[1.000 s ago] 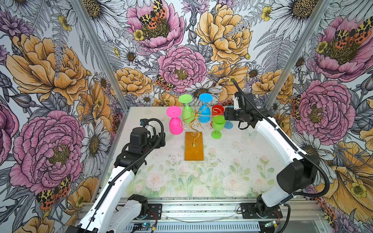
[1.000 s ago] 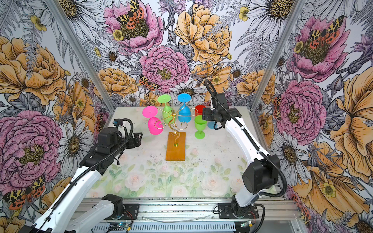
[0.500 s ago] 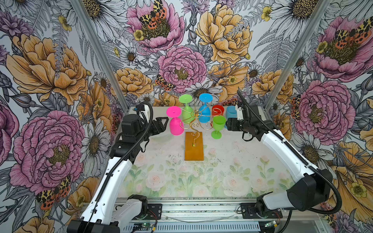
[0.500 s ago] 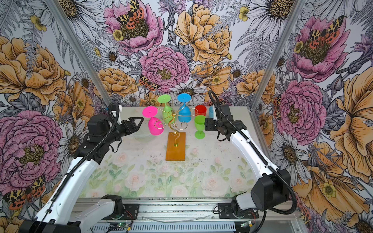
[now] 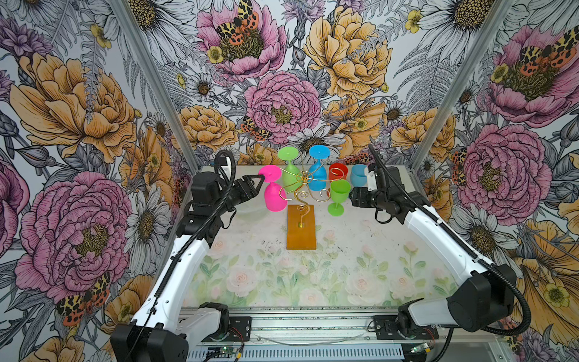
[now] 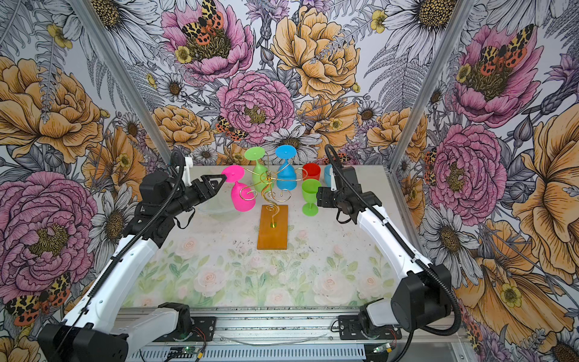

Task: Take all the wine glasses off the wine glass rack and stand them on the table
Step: 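Reach the left gripper toward the pink glass on the rack while the right draws back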

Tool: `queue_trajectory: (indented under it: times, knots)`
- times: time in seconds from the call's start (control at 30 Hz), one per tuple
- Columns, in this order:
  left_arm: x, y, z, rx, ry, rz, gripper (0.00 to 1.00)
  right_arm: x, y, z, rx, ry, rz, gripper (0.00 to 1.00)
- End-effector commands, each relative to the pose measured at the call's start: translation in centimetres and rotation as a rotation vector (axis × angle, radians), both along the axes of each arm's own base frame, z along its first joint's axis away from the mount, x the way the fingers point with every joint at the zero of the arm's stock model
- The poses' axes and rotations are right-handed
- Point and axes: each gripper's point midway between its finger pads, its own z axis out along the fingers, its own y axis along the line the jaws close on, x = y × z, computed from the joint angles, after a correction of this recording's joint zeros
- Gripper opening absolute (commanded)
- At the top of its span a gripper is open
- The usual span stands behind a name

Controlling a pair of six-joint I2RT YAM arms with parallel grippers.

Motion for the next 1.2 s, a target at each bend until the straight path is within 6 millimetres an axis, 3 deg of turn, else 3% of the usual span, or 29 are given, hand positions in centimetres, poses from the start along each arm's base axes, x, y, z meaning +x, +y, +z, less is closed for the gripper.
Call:
queue_trajectory:
  times: [0.0,0.4,1.17]
  knots:
    - [0.4,-0.1,2.1,-0.047,-0.052,-0.013,0.63,-0.1,0.0,1.6,0.04,-0.055,-0.009,0.75]
    - [1.8,-0.2,1.5,-0.097,0.014,-0.009,0.4,-0.7,-0.4,1.3,0.051,-0.057,-0.028,0.74]
    - [1.8,-0.9,1.5,-0.138,0.05,-0.055,0.14,-0.7,-0.8,1.1,0.066,-0.062,-0.049,0.74]
